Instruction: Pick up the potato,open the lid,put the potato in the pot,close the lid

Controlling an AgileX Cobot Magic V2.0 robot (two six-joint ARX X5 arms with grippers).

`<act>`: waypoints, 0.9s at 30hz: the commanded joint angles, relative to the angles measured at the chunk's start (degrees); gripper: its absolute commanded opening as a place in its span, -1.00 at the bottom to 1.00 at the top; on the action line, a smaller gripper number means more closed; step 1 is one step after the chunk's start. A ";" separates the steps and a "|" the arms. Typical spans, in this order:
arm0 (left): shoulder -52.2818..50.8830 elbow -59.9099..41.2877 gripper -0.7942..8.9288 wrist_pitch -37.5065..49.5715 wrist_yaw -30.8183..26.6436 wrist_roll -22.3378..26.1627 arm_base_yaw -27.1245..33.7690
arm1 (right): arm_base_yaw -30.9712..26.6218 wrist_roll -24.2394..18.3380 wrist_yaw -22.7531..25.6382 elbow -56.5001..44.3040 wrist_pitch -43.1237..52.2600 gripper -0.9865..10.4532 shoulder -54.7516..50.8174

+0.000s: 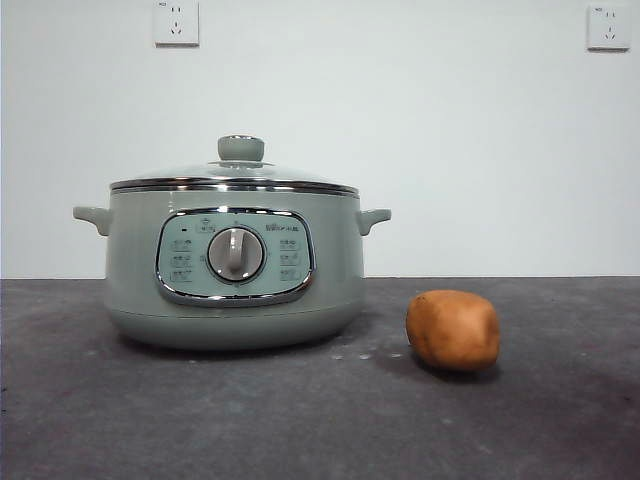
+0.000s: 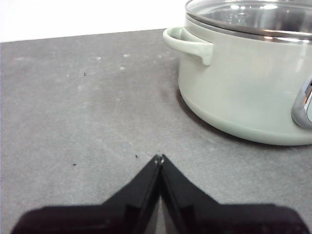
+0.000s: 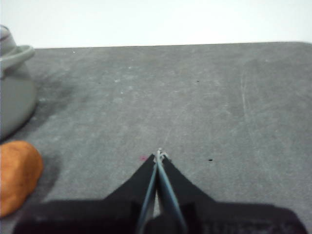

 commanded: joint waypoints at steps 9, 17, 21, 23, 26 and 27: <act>0.28 2.84 -0.85 -1.46 3.08 -9.01 0.17 | 0.00 11.39 -0.13 3.02 1.60 -0.85 0.09; 3.82 13.73 -0.85 -6.01 4.98 -10.84 0.07 | 0.00 12.79 -2.38 12.72 -0.35 -0.85 5.18; 7.19 21.09 -0.85 -10.38 8.04 -10.82 0.07 | 0.00 11.50 -5.99 20.85 -5.53 -0.85 10.73; 9.09 24.81 -0.85 -12.50 10.34 -10.60 0.07 | 0.00 9.73 -8.33 25.27 -8.61 -0.85 13.81; 12.17 30.40 -0.85 -16.02 12.87 -9.27 0.07 | 0.00 6.25 -11.19 32.44 -14.16 -0.85 18.67; 13.27 32.37 -0.85 -17.38 13.66 -8.90 0.07 | 0.00 5.16 -12.24 34.91 -16.09 -0.85 20.33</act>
